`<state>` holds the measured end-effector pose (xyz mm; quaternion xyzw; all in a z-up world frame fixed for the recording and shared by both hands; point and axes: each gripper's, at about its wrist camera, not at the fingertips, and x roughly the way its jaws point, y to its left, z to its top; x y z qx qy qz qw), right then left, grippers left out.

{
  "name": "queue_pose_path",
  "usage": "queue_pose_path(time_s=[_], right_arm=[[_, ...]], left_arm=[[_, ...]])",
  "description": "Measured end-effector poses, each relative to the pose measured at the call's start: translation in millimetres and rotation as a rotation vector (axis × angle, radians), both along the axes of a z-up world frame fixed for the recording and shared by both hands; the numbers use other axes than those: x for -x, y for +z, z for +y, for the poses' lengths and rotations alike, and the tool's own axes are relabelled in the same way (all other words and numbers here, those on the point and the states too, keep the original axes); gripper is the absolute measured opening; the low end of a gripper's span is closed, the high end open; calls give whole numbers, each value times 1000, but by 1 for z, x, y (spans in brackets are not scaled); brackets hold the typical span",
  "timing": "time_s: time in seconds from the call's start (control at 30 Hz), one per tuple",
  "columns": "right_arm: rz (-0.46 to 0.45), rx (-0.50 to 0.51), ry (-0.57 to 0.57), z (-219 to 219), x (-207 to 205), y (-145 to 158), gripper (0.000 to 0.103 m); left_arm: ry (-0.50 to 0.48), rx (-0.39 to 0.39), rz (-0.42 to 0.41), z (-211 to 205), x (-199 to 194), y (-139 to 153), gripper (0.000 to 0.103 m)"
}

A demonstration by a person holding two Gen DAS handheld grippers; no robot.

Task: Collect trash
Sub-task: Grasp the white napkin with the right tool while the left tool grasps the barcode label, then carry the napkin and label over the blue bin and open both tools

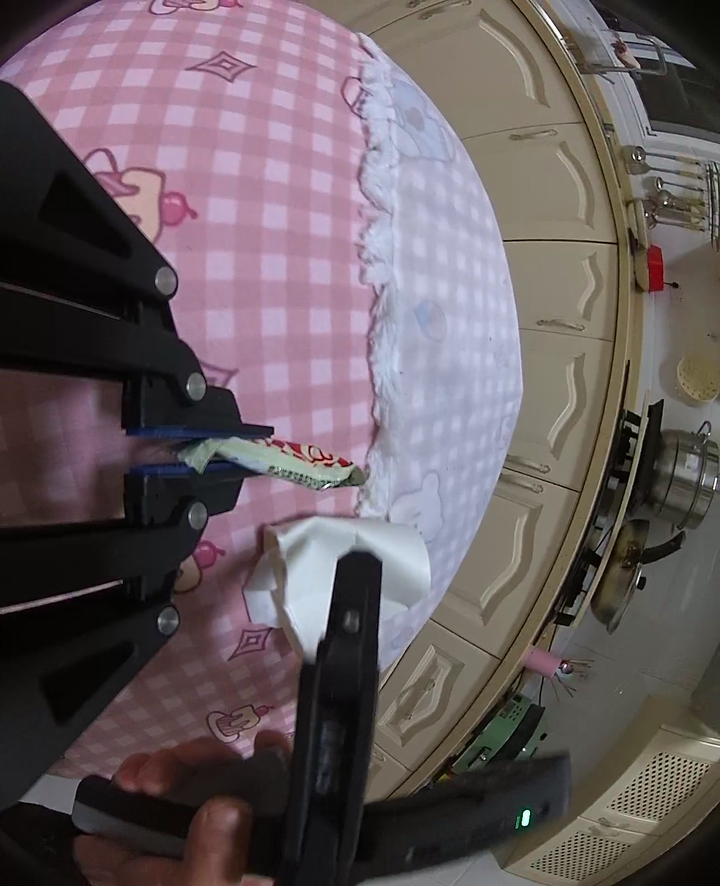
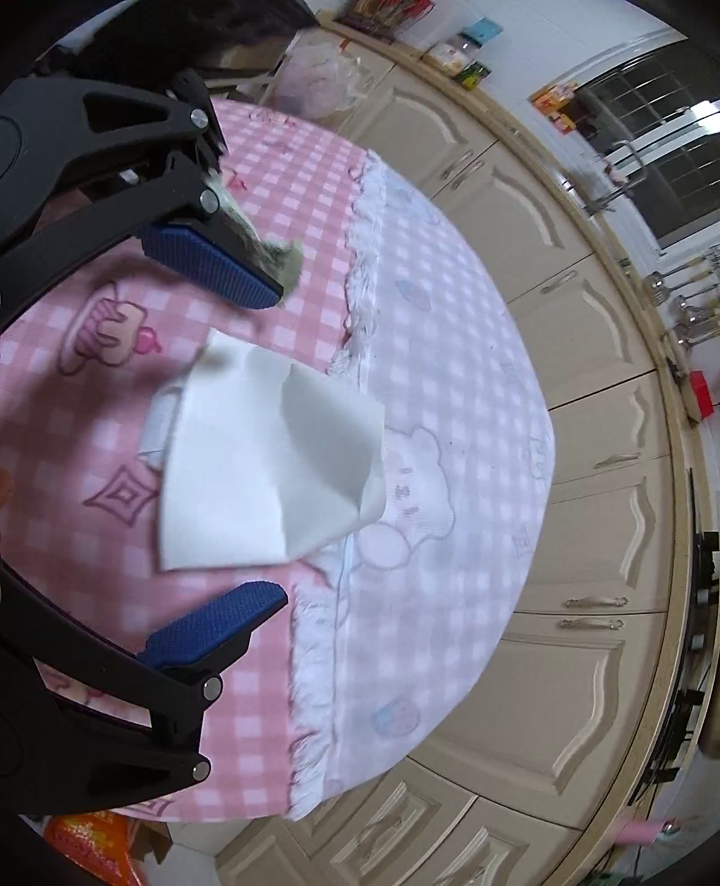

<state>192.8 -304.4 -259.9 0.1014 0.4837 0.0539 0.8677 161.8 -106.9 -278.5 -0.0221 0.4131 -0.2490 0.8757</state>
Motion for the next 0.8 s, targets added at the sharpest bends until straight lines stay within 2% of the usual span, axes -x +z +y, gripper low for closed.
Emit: queue_pose_path(time_s=[0.07,0.13,0.2,0.23,0.3,0.33,0.37,0.43,0.5,0.6,0.8], right_arm=[[41,41,-7,5,-10,-12,97],[15,98,4,14,-11,-16,96],[-7,110,-6,14,-8,-15,82],[-9,78,-2,11,-4,-14,82],[-23,44,-1,6,3,-10,71],[-24,2,4,2,8,-8,30],[-31,-3,-10,-2,14,-5,24],[-38,7,-10,-7,23,-1,25],[-34,-31,-6,-14,31,-3,24],[-49,-65,6,-16,41,0,19],[-112,-135,6,-30,73,22,17]], left_arm=[[6,8,-2,5,3,1,6],[11,15,-7,9,6,2,6],[15,16,-14,12,9,5,6],[16,17,-16,13,11,6,6],[19,22,-21,14,13,9,6],[21,24,-25,15,15,11,6],[21,25,-29,15,16,12,6],[17,36,-35,14,20,16,6],[14,43,-38,12,24,19,6],[15,50,-46,8,31,24,6],[-4,47,-76,-3,50,38,6]])
